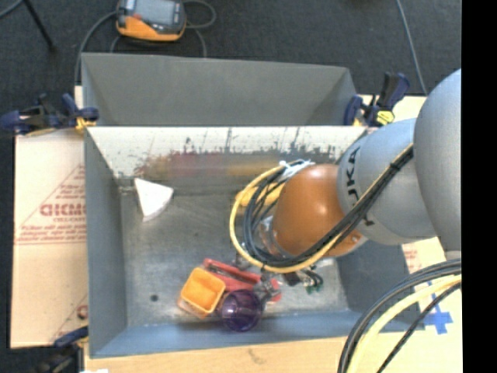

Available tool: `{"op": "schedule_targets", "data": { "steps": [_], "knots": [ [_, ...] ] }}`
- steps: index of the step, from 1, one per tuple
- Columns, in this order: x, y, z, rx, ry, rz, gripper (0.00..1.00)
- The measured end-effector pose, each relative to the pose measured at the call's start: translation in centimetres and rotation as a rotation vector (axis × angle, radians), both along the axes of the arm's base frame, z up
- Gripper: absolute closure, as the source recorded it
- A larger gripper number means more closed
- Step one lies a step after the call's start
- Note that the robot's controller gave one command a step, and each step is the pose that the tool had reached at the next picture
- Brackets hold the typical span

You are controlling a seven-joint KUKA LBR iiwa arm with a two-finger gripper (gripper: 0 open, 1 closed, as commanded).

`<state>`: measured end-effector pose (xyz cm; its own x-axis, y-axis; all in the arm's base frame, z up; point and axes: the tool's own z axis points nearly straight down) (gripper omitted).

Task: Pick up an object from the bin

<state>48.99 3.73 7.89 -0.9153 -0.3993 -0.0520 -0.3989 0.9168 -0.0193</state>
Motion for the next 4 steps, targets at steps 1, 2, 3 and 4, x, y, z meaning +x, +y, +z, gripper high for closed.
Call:
{"op": "schedule_targets", "data": {
  "steps": [1, 2, 3, 4],
  "knots": [
    [0.0, 0.0, 0.0, 0.000, 0.000, 0.001, 1.00],
    [-0.2, 0.1, 4.7, -0.003, 0.041, -0.013, 1.00],
    [0.6, 0.9, 11.2, -0.007, 0.056, 0.115, 1.00],
    [0.4, 1.0, 12.7, -0.006, 0.041, 0.138, 1.00]
  ]
}}
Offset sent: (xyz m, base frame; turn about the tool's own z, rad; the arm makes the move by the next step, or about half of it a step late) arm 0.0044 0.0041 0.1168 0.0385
